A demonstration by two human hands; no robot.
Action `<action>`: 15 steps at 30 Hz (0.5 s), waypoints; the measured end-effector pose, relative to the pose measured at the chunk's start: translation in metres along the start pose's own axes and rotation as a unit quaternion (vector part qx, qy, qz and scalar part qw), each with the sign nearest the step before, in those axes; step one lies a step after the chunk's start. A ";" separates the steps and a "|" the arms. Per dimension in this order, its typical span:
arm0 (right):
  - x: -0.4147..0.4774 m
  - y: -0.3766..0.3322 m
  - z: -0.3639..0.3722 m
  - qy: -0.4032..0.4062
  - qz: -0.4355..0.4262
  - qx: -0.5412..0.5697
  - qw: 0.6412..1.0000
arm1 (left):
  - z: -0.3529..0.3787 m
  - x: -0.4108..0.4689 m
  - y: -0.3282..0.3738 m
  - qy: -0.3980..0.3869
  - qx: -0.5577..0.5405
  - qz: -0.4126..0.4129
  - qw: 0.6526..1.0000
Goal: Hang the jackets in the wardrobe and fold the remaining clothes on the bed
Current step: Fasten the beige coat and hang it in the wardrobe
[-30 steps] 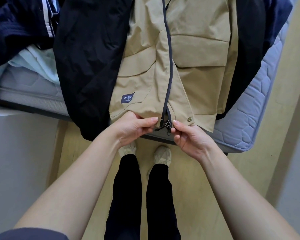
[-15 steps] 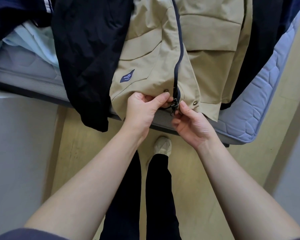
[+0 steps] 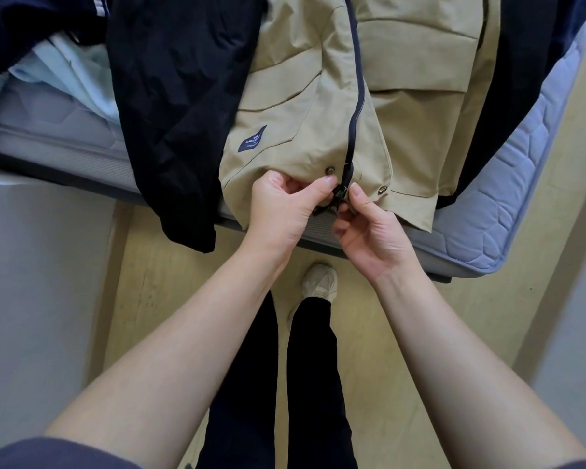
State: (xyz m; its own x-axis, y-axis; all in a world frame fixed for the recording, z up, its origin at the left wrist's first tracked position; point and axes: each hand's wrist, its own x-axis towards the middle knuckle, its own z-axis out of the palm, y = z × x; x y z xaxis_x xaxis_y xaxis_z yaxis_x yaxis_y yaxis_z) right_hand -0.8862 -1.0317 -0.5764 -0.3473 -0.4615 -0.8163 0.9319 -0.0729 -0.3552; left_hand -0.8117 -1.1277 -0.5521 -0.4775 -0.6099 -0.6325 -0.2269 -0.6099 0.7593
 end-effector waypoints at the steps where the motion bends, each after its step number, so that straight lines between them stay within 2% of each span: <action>1: 0.000 0.001 0.000 -0.001 0.000 0.002 1.000 | 0.000 -0.001 0.000 0.002 0.002 -0.001 1.000; 8: -0.003 0.002 0.002 -0.005 -0.013 0.021 1.000 | -0.001 -0.001 -0.002 0.046 -0.015 0.004 0.999; 15: -0.004 0.004 0.004 -0.013 -0.021 0.021 0.999 | 0.003 -0.003 -0.006 0.057 -0.021 -0.005 0.998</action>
State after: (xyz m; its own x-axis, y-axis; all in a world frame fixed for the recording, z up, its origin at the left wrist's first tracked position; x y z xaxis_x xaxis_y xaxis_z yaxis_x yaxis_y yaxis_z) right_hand -0.8808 -1.0335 -0.5722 -0.3836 -0.4802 -0.7888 0.9204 -0.1294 -0.3688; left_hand -0.8117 -1.1202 -0.5544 -0.3750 -0.6553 -0.6557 -0.1942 -0.6361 0.7468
